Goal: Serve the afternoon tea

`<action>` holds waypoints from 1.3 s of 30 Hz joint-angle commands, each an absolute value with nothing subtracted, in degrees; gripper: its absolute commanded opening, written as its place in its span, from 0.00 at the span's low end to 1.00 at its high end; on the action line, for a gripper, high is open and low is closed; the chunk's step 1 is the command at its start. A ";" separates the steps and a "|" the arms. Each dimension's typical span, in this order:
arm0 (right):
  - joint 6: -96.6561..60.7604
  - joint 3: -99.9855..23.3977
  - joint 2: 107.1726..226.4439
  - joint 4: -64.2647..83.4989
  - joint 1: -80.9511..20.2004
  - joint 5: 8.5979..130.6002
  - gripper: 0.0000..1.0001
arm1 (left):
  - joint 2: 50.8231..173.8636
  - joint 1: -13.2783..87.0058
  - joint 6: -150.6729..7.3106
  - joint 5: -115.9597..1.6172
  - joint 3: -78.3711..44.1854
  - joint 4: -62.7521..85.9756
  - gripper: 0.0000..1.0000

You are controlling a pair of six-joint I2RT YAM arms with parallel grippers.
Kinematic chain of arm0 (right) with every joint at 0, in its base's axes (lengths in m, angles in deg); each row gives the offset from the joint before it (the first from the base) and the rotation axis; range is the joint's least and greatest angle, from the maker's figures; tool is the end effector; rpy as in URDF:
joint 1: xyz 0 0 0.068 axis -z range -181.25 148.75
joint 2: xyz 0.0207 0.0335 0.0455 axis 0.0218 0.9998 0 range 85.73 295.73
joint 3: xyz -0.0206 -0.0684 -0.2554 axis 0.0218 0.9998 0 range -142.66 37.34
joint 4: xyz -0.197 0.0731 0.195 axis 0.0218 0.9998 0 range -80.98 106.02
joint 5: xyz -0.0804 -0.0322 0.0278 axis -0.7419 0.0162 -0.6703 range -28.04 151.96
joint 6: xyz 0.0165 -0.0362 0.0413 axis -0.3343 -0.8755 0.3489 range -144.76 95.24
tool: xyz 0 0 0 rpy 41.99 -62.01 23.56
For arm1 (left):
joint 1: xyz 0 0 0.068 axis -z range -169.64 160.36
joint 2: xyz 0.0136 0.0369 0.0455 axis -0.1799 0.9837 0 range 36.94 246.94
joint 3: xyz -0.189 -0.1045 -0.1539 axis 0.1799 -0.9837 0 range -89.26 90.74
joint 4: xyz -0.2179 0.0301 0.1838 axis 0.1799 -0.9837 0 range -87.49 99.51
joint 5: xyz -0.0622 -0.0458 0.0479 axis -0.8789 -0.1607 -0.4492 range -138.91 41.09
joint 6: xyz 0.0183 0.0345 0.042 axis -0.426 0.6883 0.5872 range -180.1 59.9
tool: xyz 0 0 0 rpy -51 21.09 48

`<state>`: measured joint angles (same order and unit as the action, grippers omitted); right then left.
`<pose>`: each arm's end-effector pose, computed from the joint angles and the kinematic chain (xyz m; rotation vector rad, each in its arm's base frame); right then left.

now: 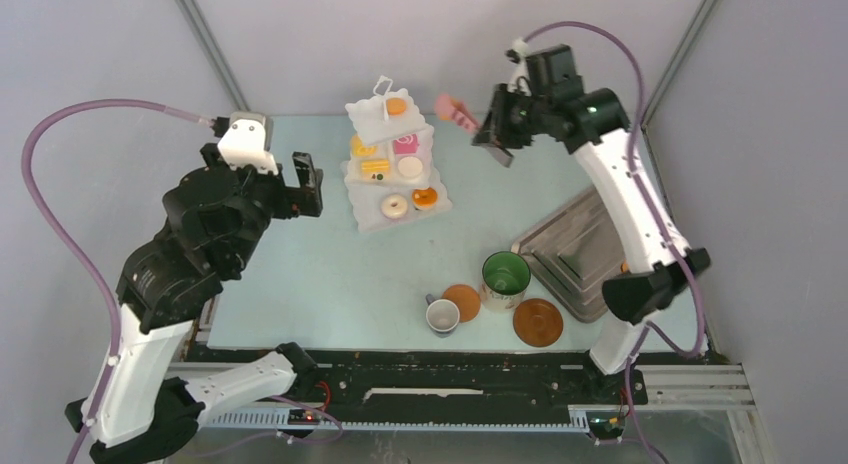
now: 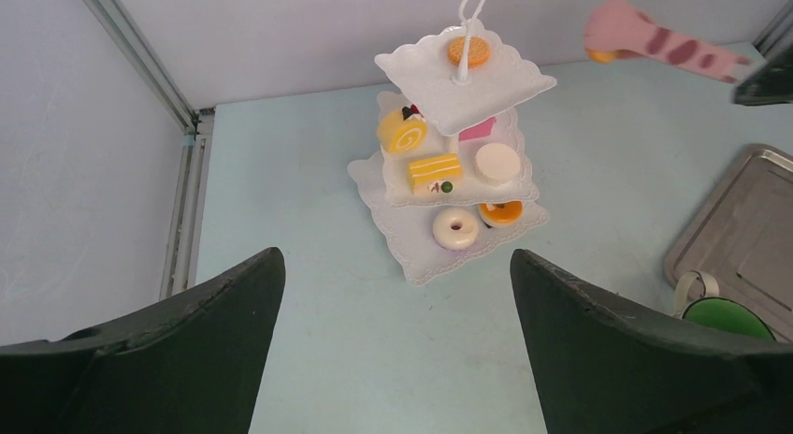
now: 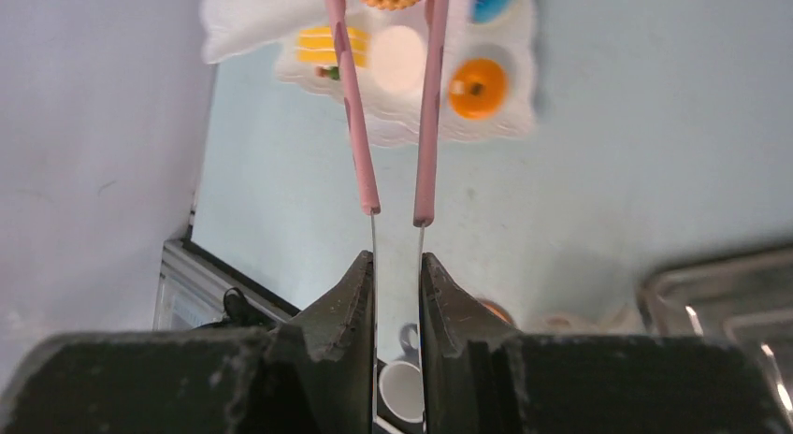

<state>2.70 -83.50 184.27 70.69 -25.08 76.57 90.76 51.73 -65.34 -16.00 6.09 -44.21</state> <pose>0.3383 0.1605 0.4535 -0.0677 2.3456 0.7501 0.1182 -0.0746 0.5225 0.1420 1.7439 -0.0817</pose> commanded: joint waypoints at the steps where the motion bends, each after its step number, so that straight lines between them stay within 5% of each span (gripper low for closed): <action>1: 2.37 -96.35 191.28 71.78 -30.44 76.22 0.00 | 89.50 52.00 -66.96 -14.25 8.38 -44.75 0.98; 16: 4.60 -102.26 198.51 68.39 -33.33 79.56 0.04 | 86.71 51.97 -68.59 -13.06 5.66 -45.63 0.98; 39: 3.01 -103.74 201.27 70.28 -33.36 79.51 0.39 | 88.17 51.80 -66.44 -12.73 3.43 -43.09 0.98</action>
<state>3.99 -100.28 201.36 71.39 -33.15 79.15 87.66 51.75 -67.15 -13.12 4.41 -45.58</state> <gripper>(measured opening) 0.381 0.985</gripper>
